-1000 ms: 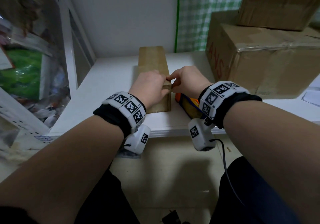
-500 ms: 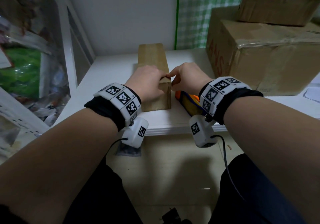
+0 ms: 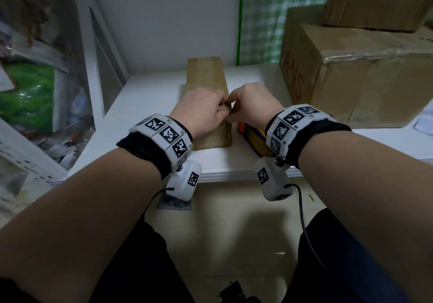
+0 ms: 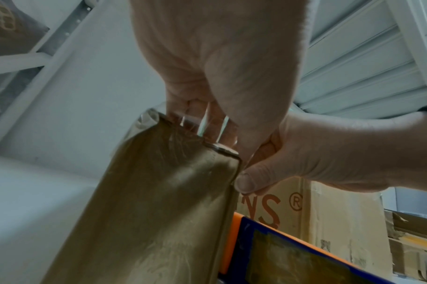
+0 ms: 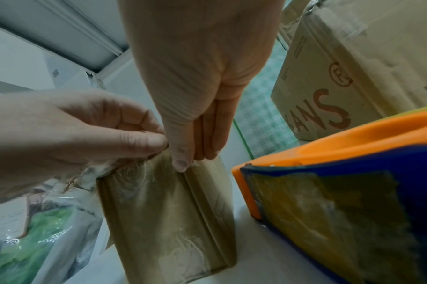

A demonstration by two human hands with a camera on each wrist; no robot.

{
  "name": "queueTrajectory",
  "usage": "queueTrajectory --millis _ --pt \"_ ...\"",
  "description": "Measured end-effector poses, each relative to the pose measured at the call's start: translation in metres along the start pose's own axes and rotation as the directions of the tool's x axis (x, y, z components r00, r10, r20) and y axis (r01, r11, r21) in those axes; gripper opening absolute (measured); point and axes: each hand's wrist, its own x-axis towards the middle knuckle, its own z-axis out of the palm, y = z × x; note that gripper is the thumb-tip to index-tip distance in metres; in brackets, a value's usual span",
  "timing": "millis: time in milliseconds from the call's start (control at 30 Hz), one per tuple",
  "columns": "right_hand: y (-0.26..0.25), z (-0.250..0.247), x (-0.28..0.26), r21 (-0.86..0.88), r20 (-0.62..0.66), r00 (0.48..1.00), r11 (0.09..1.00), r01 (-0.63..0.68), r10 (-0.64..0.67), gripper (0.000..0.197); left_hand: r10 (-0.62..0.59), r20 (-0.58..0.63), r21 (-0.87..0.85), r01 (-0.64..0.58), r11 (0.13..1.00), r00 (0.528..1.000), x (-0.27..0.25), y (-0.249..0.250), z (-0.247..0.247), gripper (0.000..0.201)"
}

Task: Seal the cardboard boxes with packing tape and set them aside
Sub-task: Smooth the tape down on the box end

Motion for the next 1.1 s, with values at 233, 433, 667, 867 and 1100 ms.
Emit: queueTrajectory --millis 233,433,667,867,1100 --pt "0.001 0.003 0.002 -0.067 -0.006 1.0 0.998 0.004 -0.004 0.03 -0.003 0.106 -0.088 0.012 0.996 0.994 0.002 -0.006 -0.015 0.032" --pt "-0.002 0.003 0.0 -0.117 0.002 1.0 0.993 0.021 -0.02 0.027 -0.018 0.209 -0.304 0.082 0.949 0.978 -0.002 -0.024 -0.021 0.038" --pt "-0.003 -0.001 -0.001 -0.169 0.058 0.998 0.986 0.003 0.007 0.026 -0.107 0.215 -0.191 0.15 0.97 0.971 -0.015 -0.061 -0.024 0.06" --pt "-0.014 -0.002 0.002 -0.265 0.076 0.997 0.964 0.015 0.005 0.02 -0.076 0.223 -0.287 0.14 0.948 0.972 -0.021 -0.066 -0.012 0.071" --pt "-0.024 -0.004 0.009 -0.336 0.074 0.997 0.942 0.0 0.026 0.029 -0.086 0.248 -0.323 0.166 0.932 0.965 -0.02 -0.073 -0.01 0.078"
